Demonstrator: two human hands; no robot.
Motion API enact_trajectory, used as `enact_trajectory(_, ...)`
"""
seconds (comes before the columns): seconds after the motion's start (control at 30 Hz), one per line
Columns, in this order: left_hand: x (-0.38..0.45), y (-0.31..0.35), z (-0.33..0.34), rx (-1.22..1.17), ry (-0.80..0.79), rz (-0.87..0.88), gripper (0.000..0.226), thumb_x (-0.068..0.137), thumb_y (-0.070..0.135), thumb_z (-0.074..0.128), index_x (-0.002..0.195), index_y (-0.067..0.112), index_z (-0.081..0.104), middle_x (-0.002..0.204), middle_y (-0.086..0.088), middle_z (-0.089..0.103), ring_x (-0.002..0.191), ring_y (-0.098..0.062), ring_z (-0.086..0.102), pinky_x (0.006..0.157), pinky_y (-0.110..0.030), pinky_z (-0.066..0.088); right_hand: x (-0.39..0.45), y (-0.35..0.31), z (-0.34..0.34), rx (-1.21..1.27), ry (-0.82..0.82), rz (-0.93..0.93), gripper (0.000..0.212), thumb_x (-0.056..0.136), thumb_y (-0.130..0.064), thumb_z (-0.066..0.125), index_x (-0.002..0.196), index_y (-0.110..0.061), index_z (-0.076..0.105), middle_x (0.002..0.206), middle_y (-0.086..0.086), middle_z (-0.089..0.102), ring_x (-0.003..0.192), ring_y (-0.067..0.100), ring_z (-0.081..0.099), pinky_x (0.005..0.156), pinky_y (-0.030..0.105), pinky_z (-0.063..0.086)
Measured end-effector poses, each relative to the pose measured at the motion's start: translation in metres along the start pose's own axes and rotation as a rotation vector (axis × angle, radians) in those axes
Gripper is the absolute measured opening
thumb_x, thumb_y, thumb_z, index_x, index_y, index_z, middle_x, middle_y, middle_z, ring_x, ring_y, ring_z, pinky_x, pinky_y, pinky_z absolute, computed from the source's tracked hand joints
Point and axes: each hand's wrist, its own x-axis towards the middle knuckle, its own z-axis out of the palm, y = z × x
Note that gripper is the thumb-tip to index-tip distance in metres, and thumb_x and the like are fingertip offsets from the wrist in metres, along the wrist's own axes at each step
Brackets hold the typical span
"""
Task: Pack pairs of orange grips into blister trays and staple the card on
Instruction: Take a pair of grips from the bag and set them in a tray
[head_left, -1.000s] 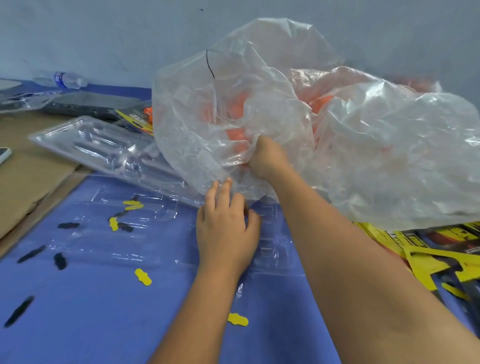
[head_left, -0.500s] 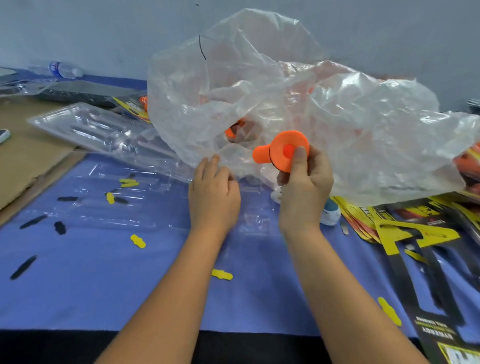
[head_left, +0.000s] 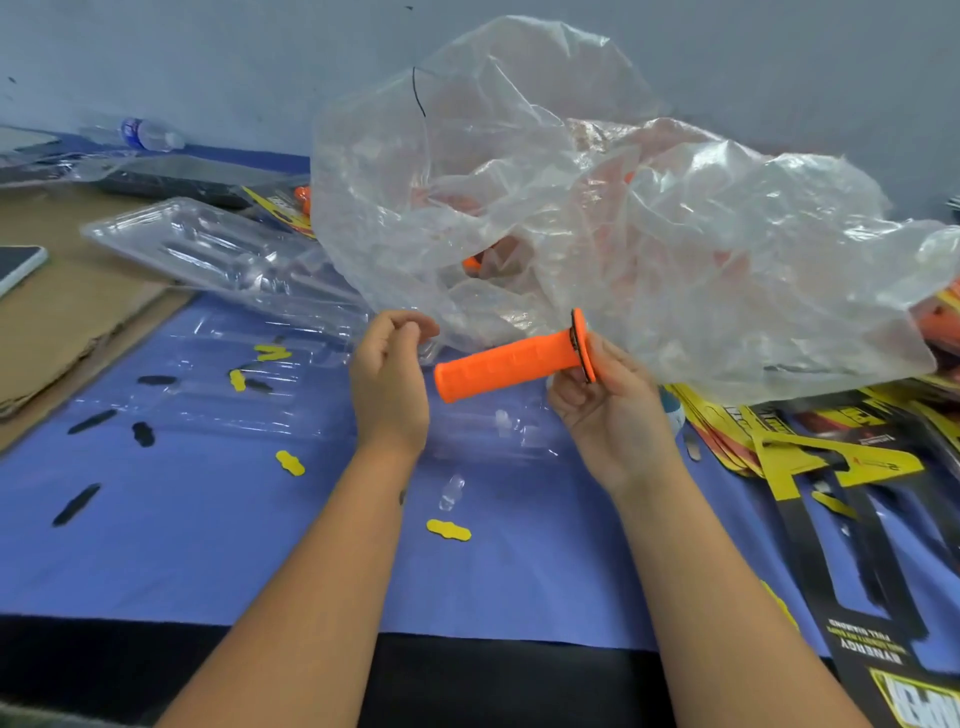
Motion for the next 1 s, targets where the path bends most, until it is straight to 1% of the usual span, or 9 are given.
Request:
enact_trajectory(0.1, -0.007, 0.003, 0.0, 0.226, -0.279, 0.179, 0.013, 0.079, 0.033, 0.051, 0.085, 0.029, 0.062, 0.086, 0.014, 0.065, 0.085, -0.005, 0.059, 0.08, -0.026, 0.046, -0.001, 0.003, 0.003, -0.014, 0.046, 0.005, 0.027, 0.099, -0.011, 0.049, 0.073, -0.009, 0.057, 0.06, 0.001, 0.038, 0.05, 0.01, 0.038, 0.047, 0.018, 0.037)
enact_trajectory(0.17, -0.01, 0.002, -0.001, 0.396, -0.472, 0.328, 0.029, 0.076, 0.043, 0.055, 0.099, 0.028, 0.064, 0.096, 0.012, 0.065, 0.094, -0.01, 0.06, 0.09, -0.04, 0.047, -0.001, 0.005, 0.005, -0.005, 0.118, -0.007, 0.021, 0.1, -0.01, 0.049, 0.083, -0.008, 0.063, 0.063, 0.002, 0.045, 0.055, 0.009, 0.042, 0.05, 0.017, 0.042)
enact_trajectory(0.23, -0.009, 0.002, -0.002, 0.534, -0.539, 0.431, 0.039, 0.074, 0.045, 0.064, 0.11, 0.03, 0.063, 0.103, 0.012, 0.064, 0.1, -0.014, 0.06, 0.092, -0.049, 0.045, 0.0, 0.005, 0.007, 0.007, 0.176, -0.035, 0.017, 0.101, -0.01, 0.048, 0.093, -0.009, 0.063, 0.064, 0.0, 0.053, 0.057, 0.009, 0.047, 0.053, 0.018, 0.046)
enact_trajectory(0.43, -0.003, -0.002, -0.003, 0.508, -0.46, 0.369, 0.04, 0.077, 0.022, 0.075, 0.117, 0.026, 0.068, 0.106, 0.002, 0.067, 0.101, -0.017, 0.06, 0.091, -0.034, 0.046, -0.006, 0.012, 0.014, -0.325, 0.235, -0.269, 0.014, 0.101, -0.02, 0.052, 0.102, -0.022, 0.066, 0.07, 0.001, 0.065, 0.06, 0.018, 0.063, 0.054, 0.026, 0.051)
enact_trajectory(0.57, -0.001, -0.009, -0.003, 0.44, -0.395, 0.258, 0.042, 0.081, 0.018, 0.074, 0.12, 0.031, 0.065, 0.108, 0.003, 0.063, 0.101, -0.009, 0.058, 0.089, -0.018, 0.043, -0.012, 0.019, 0.014, -0.634, 0.149, -0.458, 0.024, 0.085, -0.038, 0.062, 0.107, -0.029, 0.066, 0.105, 0.0, 0.059, 0.088, 0.014, 0.061, 0.07, 0.031, 0.052)
enact_trajectory(0.7, 0.003, -0.011, -0.005, 0.416, -0.337, 0.257, 0.041, 0.081, 0.014, 0.074, 0.119, 0.028, 0.065, 0.108, 0.001, 0.059, 0.095, -0.001, 0.055, 0.082, -0.003, 0.037, -0.007, 0.023, 0.01, -0.974, 0.192, -0.602, 0.023, 0.084, -0.015, 0.072, 0.106, -0.016, 0.068, 0.106, -0.003, 0.05, 0.085, 0.016, 0.058, 0.066, 0.025, 0.049)
enact_trajectory(0.83, -0.001, -0.005, -0.005, 0.45, -0.37, 0.268, 0.043, 0.08, 0.015, 0.076, 0.119, 0.029, 0.065, 0.109, 0.0, 0.059, 0.099, -0.008, 0.058, 0.086, -0.007, 0.039, -0.007, 0.023, 0.007, -1.111, 0.278, -0.663, 0.009, 0.086, -0.009, 0.069, 0.095, -0.008, 0.069, 0.092, -0.004, 0.051, 0.07, 0.017, 0.054, 0.062, 0.022, 0.043)
enact_trajectory(0.9, 0.0, 0.001, -0.009, 0.462, -0.472, 0.248, 0.064, 0.074, 0.027, 0.082, 0.131, 0.037, 0.055, 0.12, 0.004, 0.058, 0.11, -0.009, 0.056, 0.095, -0.017, 0.04, -0.008, 0.023, 0.007, -1.134, 0.331, -0.688, 0.006, 0.088, -0.009, 0.066, 0.093, -0.008, 0.069, 0.088, -0.006, 0.05, 0.068, 0.013, 0.052, 0.063, 0.014, 0.039)
enact_trajectory(1.0, 0.005, 0.01, -0.019, 0.648, -0.735, 0.217, 0.12, 0.048, 0.058, 0.082, 0.143, 0.061, 0.008, 0.143, 0.013, 0.04, 0.128, -0.008, 0.041, 0.107, -0.028, 0.029, -0.006, 0.021, 0.006, -1.079, 0.431, -0.648, 0.007, 0.088, -0.007, 0.066, 0.094, -0.006, 0.07, 0.088, -0.004, 0.053, 0.071, 0.009, 0.05, 0.067, 0.007, 0.036)
